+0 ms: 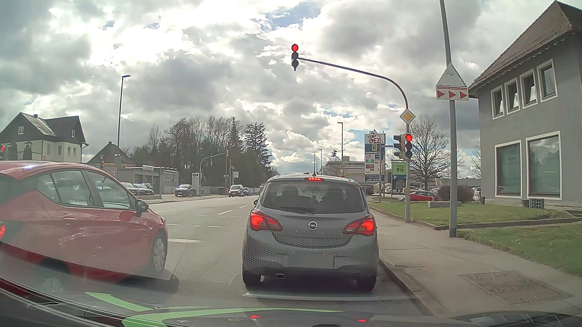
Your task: Follow the waypoints while adhering to traffic rules and regulations
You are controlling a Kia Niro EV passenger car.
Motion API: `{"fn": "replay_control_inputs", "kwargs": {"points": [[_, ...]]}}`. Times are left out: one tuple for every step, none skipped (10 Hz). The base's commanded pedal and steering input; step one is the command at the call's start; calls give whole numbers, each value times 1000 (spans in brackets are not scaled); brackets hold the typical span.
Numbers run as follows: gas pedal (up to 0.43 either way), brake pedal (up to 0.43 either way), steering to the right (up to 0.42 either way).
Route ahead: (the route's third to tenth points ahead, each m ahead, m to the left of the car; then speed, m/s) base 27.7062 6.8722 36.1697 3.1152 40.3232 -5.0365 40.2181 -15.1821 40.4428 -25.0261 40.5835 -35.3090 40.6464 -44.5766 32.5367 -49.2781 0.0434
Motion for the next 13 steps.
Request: {"fn": "replay_control_inputs", "kwargs": {"points": [[0, 274, -3], [0, 274, -4], [0, 274, -3], [0, 274, -3], [0, 274, -3], [0, 274, -4], [0, 274, -4], [0, 280, -4], [0, 287, -4], [0, 299, -3], [0, 305, -3], [0, 305, -4], [0, 305, -3]]}}
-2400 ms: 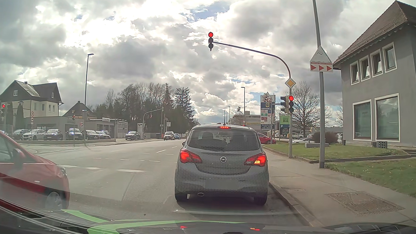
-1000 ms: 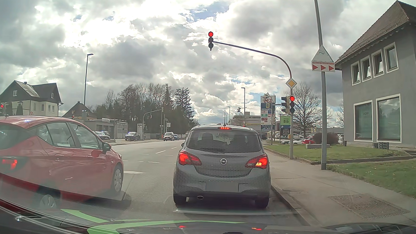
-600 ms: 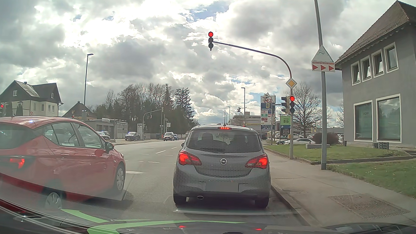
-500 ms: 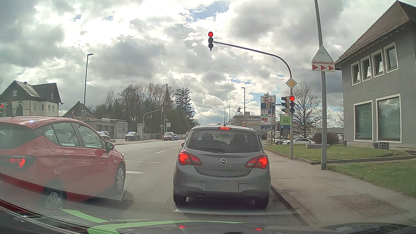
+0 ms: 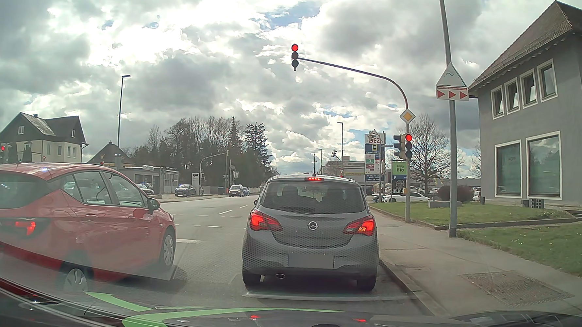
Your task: Follow the waypoints while adhering to traffic rules and regulations
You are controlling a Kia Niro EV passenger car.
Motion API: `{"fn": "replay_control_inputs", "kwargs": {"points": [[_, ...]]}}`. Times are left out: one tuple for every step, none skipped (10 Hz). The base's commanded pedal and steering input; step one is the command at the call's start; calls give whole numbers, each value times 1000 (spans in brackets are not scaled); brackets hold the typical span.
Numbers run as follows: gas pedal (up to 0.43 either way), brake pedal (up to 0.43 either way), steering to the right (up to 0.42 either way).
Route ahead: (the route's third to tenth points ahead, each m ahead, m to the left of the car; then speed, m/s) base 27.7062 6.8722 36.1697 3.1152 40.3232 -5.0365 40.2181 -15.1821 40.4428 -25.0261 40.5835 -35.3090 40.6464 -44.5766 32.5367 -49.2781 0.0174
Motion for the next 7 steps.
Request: {"fn": "replay_control_inputs", "kwargs": {"points": [[0, 305, -3], [0, 305, -4], [0, 305, -4], [0, 305, -4], [0, 311, -3], [0, 317, -4], [0, 317, -3]]}}
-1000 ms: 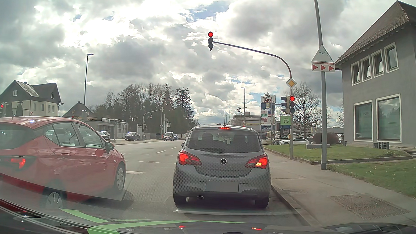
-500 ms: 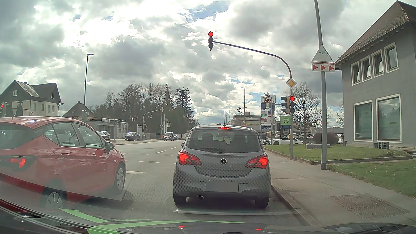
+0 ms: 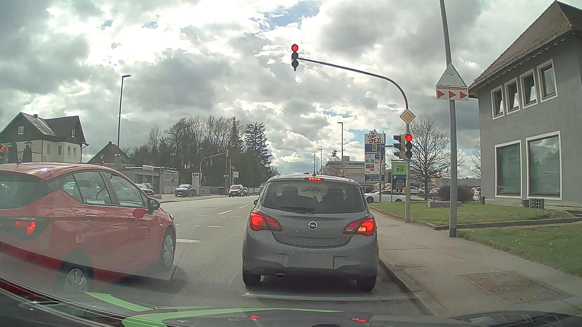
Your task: Follow the waypoints while adhering to traffic rules and regulations
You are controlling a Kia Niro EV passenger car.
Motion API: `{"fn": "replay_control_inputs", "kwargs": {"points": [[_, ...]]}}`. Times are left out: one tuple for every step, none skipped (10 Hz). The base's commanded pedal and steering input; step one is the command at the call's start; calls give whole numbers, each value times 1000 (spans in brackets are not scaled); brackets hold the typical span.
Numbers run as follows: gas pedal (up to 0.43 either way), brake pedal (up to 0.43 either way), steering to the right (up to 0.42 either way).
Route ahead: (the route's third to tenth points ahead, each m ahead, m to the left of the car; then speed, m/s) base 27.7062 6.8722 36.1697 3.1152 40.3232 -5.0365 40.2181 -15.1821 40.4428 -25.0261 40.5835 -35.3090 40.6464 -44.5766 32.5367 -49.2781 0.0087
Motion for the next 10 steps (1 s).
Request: {"fn": "replay_control_inputs", "kwargs": {"points": [[0, 317, -3], [0, 317, -3], [0, 317, -3], [0, 317, -4], [0, 317, -4], [0, 317, -3], [0, 311, -4], [0, 311, -4], [0, 317, -4], [0, 317, -4]]}}
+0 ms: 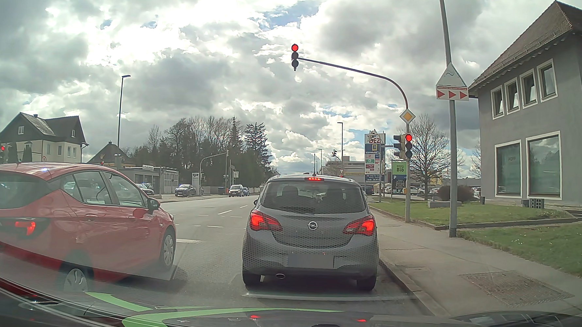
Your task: Follow the waypoints while adhering to traffic rules and regulations
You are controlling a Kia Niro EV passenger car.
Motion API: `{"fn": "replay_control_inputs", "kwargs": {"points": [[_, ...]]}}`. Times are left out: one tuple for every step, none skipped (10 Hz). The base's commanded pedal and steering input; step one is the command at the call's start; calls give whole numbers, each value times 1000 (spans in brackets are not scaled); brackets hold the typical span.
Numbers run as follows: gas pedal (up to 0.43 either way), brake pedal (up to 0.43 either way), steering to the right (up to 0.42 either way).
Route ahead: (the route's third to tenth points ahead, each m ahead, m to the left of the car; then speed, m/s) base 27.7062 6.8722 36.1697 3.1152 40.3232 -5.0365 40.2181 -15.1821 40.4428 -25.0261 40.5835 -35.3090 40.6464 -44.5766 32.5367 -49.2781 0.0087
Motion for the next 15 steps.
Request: {"fn": "replay_control_inputs", "kwargs": {"points": [[0, 317, -4], [0, 311, -4], [0, 317, -3], [0, 317, -4], [0, 311, -4], [0, 311, -3], [0, 311, -4], [0, 311, -3], [0, 317, -3], [0, 317, -3], [0, 311, -3], [0, 311, -3], [0, 317, -3], [0, 317, -4], [0, 317, -4]]}}
